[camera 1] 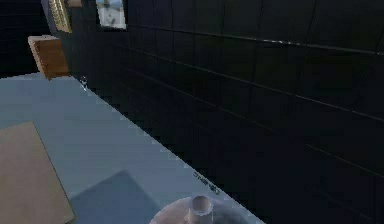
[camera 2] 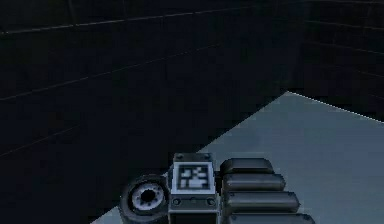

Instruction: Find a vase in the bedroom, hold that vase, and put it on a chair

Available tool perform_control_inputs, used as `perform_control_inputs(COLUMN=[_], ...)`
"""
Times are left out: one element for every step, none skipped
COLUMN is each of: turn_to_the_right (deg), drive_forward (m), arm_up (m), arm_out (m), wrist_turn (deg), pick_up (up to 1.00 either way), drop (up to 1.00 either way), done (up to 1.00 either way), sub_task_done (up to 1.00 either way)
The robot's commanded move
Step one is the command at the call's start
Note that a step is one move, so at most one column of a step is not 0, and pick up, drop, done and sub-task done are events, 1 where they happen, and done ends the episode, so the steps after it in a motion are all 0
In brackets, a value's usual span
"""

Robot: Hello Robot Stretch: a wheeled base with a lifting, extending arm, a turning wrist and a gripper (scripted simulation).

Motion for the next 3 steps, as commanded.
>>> perform_control_inputs(turn_to_the_right=[-3.0, 45.0, 45.0], drive_forward=[0.0, 0.0, 0.0], arm_up=[0.0, 0.0, 0.0], arm_out=[0.0, 0.0, 0.0], wrist_turn=[0.0, 0.0, 0.0], pick_up=[0.0, 0.0, 0.0], drop=[0.0, 0.0, 0.0], done=[0.0, 0.0, 0.0], sub_task_done=[0.0, 0.0, 0.0])
